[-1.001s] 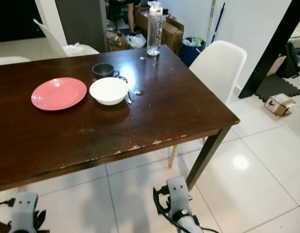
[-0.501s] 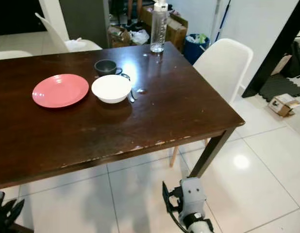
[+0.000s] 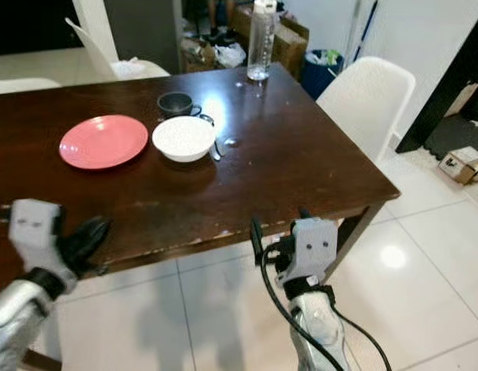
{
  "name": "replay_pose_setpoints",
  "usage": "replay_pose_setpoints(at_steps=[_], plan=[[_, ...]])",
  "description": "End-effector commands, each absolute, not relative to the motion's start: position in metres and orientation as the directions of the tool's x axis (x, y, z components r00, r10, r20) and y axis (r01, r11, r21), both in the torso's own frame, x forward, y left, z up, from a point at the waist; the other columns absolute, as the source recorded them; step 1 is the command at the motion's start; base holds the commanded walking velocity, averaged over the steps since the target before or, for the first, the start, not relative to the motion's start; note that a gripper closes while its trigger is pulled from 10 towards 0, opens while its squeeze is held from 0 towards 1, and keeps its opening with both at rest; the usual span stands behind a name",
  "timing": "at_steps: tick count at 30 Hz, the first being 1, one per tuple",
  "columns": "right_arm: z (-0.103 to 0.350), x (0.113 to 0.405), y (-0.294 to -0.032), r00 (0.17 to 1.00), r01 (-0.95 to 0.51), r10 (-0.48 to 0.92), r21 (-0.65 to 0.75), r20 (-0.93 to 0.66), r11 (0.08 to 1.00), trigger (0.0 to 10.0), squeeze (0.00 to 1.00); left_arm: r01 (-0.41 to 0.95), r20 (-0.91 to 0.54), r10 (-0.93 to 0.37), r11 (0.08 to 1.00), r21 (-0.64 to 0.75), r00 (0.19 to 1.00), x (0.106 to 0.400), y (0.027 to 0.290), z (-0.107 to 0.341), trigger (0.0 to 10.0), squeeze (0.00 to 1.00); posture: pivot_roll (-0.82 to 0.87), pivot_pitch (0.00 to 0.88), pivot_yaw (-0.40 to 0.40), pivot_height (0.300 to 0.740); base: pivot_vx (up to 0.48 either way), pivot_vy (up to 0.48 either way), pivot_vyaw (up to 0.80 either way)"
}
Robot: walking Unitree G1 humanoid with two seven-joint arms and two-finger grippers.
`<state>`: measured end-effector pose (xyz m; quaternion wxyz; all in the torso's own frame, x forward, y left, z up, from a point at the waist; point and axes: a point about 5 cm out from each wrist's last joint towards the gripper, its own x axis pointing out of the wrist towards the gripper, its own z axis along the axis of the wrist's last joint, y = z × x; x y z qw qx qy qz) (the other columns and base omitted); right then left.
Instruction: Setting the table
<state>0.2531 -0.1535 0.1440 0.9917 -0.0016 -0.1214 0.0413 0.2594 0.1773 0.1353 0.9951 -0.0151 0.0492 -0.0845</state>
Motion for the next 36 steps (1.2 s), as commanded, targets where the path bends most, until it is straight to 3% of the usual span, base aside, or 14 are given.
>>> replay_pose_setpoints(at_steps=[1, 6, 8, 11, 14, 15, 19, 24, 36], plan=[[0.139, 0.256, -0.152, 0.977, -0.057, 0.053, 0.011, 0.208, 0.998, 10.0, 0.00, 0.107, -0.158, -0.108, 0.994, -0.020, 0.981, 0.262, 0.181, 0.122, 10.0, 0.00, -0.11, 0.002, 0.094, 0.740, 0.000, 0.000, 0.00], [0.140, 0.262, -0.151, 0.981, -0.030, 0.022, 0.036, 0.190, 0.999, 10.0, 0.00, -0.011, -0.185, -0.013, 0.992, -0.128, 0.983, 0.275, 0.176, 0.115, 10.0, 0.00, -0.12, 0.000, 0.079, 0.740, 0.000, 0.000, 0.00], [0.138, 0.263, -0.157, 0.985, -0.026, 0.022, 0.021, 0.173, 0.999, 10.0, 0.00, -0.138, -0.205, 0.084, 0.954, -0.267, 0.975, 0.280, 0.185, 0.114, 10.0, 0.00, -0.12, 0.000, 0.071, 0.740, 0.000, 0.000, 0.00], [0.135, 0.265, -0.158, 0.987, -0.056, 0.055, -0.002, 0.152, 0.998, 10.0, 0.00, -0.192, -0.206, 0.149, 0.959, -0.210, 0.967, 0.283, 0.197, 0.111, 10.0, 0.00, -0.13, 0.000, 0.064, 0.740, 0.000, 0.000, 0.00], [0.130, 0.267, -0.155, 0.988, -0.097, 0.096, -0.003, 0.124, 0.995, 10.0, 0.00, -0.160, -0.188, 0.139, 0.982, -0.101, 0.972, 0.284, 0.200, 0.110, 10.0, 0.00, -0.13, 0.000, 0.060, 0.740, 0.000, 0.000, 0.00], [0.123, 0.268, -0.152, 0.987, -0.130, 0.129, 0.000, 0.093, 0.992, 10.0, 0.00, -0.080, -0.165, 0.081, 0.997, 0.013, 0.983, 0.285, 0.197, 0.109, 10.0, 0.00, -0.13, 0.000, 0.053, 0.740, 0.000, 0.000, 0.00], [0.116, 0.268, -0.147, 0.983, -0.176, 0.176, -0.011, 0.060, 0.984, 10.0, 0.00, -0.005, -0.143, 0.013, 0.998, 0.059, 0.990, 0.285, 0.190, 0.111, 10.0, 0.00, -0.14, 0.000, 0.044, 0.740, 0.000, 0.000, 0.00], [0.116, 0.267, -0.144, 0.979, -0.197, 0.197, -0.008, 0.058, 0.980, 10.0, 0.00, 0.005, -0.132, -0.007, 1.000, -0.016, 0.991, 0.283, 0.180, 0.112, 10.0, 0.00, -0.15, 0.000, 0.035, 0.740, 0.000, 0.000, 0.00], [0.116, 0.271, -0.146, 0.976, -0.207, 0.207, -0.008, 0.062, 0.978, 10.0, 0.00, 0.088, -0.060, -0.091, 0.995, -0.050, 0.994, 0.285, 0.157, 0.117, 10.0, 0.00, -0.16, 0.000, 0.013, 0.740, 0.000, 0.000, 0.00]])
